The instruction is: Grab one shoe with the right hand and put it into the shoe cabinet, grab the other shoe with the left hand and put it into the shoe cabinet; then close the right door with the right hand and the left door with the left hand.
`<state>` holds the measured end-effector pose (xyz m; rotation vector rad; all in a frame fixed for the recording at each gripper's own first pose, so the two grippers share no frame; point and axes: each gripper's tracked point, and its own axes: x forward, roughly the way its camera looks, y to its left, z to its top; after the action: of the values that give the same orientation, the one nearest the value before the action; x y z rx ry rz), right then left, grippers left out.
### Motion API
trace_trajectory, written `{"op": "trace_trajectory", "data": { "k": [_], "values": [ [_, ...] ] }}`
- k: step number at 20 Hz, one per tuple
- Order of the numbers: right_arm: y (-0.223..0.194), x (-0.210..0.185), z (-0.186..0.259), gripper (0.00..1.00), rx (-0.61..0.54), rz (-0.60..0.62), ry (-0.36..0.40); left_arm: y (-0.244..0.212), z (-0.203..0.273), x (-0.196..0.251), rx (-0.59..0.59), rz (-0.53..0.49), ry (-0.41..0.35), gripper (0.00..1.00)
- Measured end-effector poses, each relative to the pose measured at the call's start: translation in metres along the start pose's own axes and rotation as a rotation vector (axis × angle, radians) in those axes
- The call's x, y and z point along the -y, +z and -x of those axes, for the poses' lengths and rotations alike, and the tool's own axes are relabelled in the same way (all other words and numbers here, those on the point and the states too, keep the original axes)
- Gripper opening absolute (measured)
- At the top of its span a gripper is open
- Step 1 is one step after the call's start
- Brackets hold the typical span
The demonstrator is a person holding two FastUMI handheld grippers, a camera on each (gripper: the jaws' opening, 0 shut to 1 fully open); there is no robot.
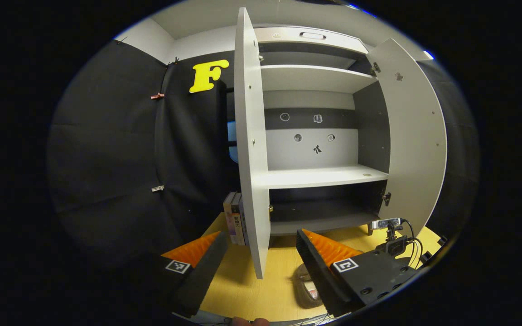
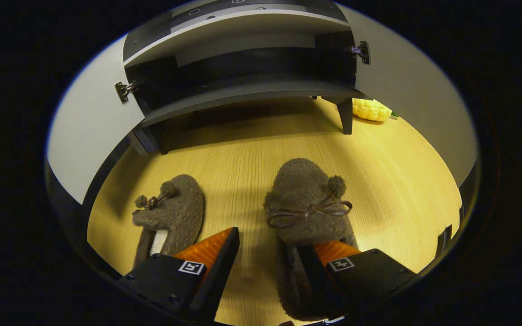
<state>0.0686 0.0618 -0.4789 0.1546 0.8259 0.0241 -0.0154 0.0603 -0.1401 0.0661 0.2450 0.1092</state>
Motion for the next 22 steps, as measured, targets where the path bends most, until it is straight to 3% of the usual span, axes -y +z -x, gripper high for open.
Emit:
{"op": "trace_trajectory", "data": {
  "k": [2, 3, 5, 6, 12, 22],
  "values": [
    [0.003, 0.011, -0.010, 0.55, 0.022, -0.002, -0.038, -0.003, -0.001, -0.003, -0.007, -0.001, 0.004, 0.98],
    [0.005, 0.014, -0.012, 0.22, 0.030, -0.022, -0.041, -0.004, -0.002, -0.006, -0.006, -0.009, 0.010, 0.98],
    [0.006, 0.014, -0.013, 0.16, 0.039, -0.032, -0.030, -0.005, -0.002, -0.008, -0.004, -0.020, 0.013, 0.98],
    [0.007, 0.014, -0.009, 0.07, 0.049, -0.016, -0.026, -0.005, -0.003, -0.008, -0.006, -0.021, 0.012, 0.98],
    [0.030, 0.011, 0.028, 0.07, 0.081, -0.008, 0.009, -0.002, -0.003, 0.001, 0.005, -0.023, -0.015, 0.98],
    [0.169, 0.010, 0.146, 0.07, 0.177, 0.020, 0.033, -0.002, 0.001, 0.025, -0.017, -0.026, -0.078, 0.96]
  ]
}}
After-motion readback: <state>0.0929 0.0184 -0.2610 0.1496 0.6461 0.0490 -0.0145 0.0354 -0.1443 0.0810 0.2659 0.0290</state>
